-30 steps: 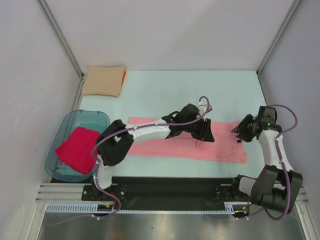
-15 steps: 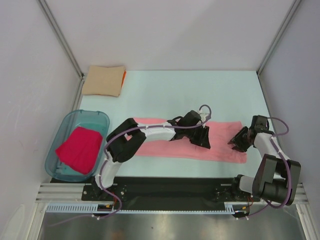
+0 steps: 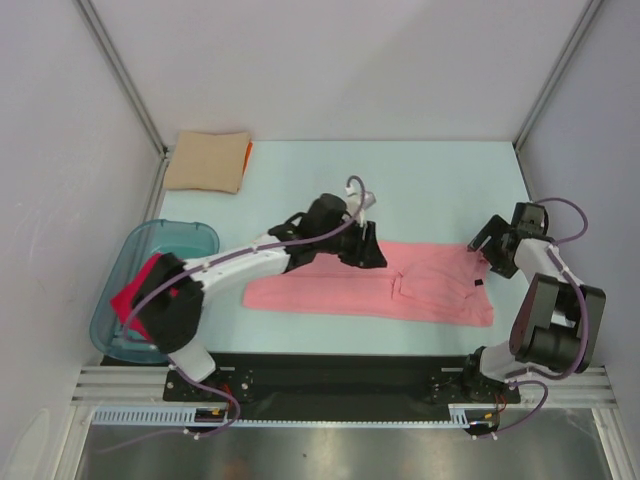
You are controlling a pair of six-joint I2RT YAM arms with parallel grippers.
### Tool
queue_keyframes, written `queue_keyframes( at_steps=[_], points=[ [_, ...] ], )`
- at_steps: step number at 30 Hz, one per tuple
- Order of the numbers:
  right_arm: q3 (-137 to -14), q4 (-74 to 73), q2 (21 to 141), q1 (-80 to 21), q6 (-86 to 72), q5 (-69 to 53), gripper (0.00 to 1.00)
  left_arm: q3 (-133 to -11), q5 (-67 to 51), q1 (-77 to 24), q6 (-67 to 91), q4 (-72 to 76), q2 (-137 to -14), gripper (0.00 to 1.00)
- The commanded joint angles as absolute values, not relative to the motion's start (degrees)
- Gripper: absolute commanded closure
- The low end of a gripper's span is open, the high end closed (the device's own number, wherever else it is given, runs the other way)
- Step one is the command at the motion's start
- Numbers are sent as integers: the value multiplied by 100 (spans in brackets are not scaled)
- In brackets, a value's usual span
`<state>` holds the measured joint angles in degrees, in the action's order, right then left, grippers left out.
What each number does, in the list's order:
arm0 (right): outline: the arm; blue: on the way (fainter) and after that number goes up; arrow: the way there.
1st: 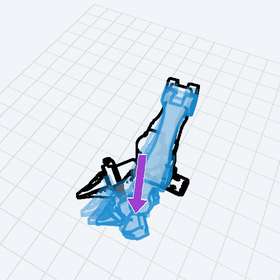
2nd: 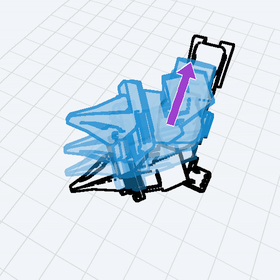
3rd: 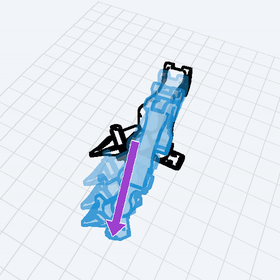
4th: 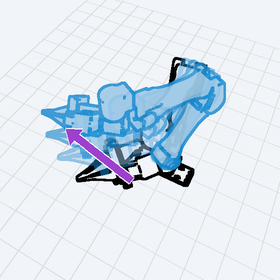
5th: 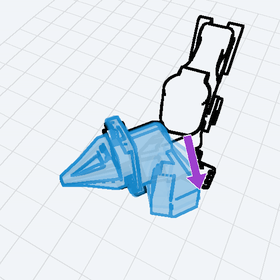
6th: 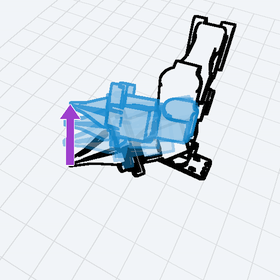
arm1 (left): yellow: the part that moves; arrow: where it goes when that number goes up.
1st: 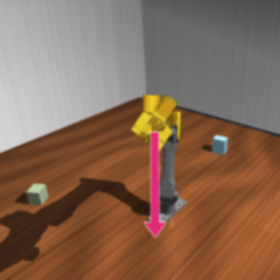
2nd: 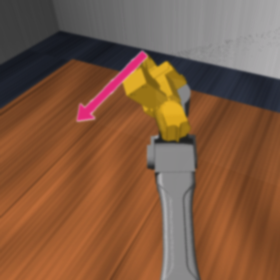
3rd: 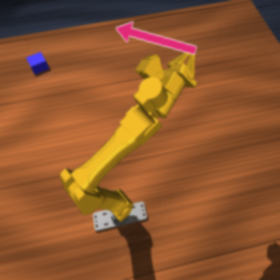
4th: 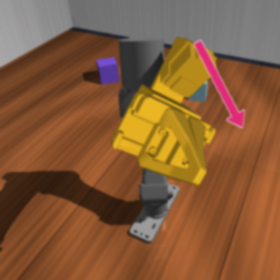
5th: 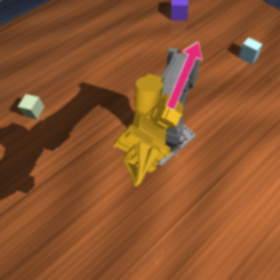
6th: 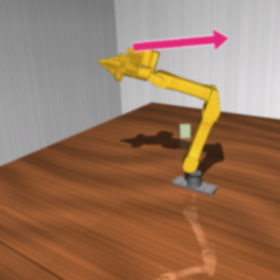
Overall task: Fold and stack the t-shirts
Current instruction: Fold the tshirt
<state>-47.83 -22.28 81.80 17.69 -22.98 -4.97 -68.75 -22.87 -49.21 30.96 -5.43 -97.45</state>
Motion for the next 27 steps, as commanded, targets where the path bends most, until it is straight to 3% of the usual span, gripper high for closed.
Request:
queue_keyframes(
  at_steps=[1, 11, 14, 20, 21, 23, 24, 27],
  points=[
    [-5001, -1803, 8560, 1723, -1847, -317, 19, -6399, -2382, -4667, 2927, -606, -8914, 53],
    [-5194, -1459, 9359, 1714, -1485, -9, 23, -5757, -2636, -4193, 2734, -861, -7700, 51],
    [-5186, -1284, 9465, 1714, -1476, -26, 29, -5634, -2672, -4070, 2707, -870, -7655, 51],
    [-5142, -958, 9764, 1425, -1512, -203, 56, -5485, -2900, -3867, 2751, -765, -7699, 52],
    [-5142, -923, 9799, 1389, -1512, -185, 70, -5484, -2892, -3841, 2760, -765, -7699, 52],
    [-5176, -800, 9852, 1362, -1608, -167, 85, -5484, -2883, -3815, 2751, -747, -7690, 52],
    [-5194, -652, 9913, 1362, -1643, -141, 97, -5484, -2857, -3771, 2742, -756, -7699, 52],
    [-5501, -231, 10133, 1327, -1766, -53, 100, -5476, -2725, -3639, 2777, -747, -7734, 52]
  ],
)
